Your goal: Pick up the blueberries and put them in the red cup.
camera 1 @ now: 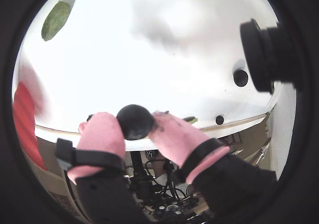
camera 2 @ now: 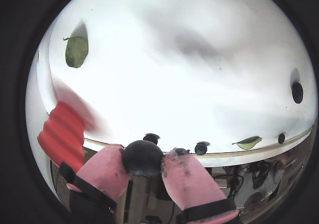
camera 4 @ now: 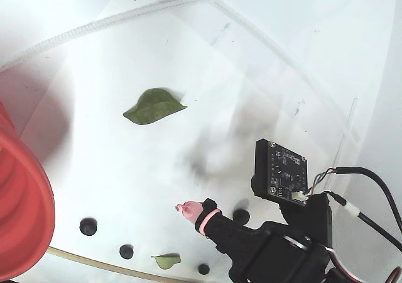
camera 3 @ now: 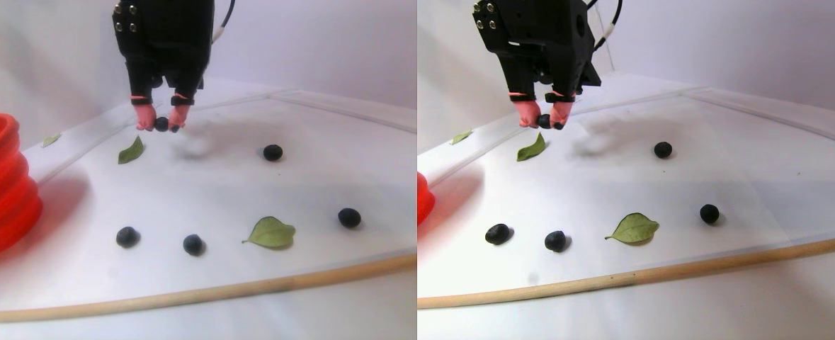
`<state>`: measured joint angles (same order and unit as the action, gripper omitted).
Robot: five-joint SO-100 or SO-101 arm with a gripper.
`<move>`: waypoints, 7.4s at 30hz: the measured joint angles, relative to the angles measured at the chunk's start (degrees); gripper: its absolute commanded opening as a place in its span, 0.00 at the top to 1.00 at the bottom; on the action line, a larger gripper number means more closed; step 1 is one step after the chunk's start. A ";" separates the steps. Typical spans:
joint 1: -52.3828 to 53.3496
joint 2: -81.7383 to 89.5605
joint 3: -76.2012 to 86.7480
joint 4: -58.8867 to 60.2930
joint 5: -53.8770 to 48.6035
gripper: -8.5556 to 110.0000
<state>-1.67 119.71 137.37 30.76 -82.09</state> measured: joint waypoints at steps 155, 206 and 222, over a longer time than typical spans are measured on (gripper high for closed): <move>0.70 12.39 -0.97 14.15 1.58 0.80; 25.22 0.88 0.53 -1.14 -19.07 0.78; 27.07 -7.03 0.18 -7.47 -19.07 0.77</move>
<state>25.40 112.68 137.55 23.29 -101.16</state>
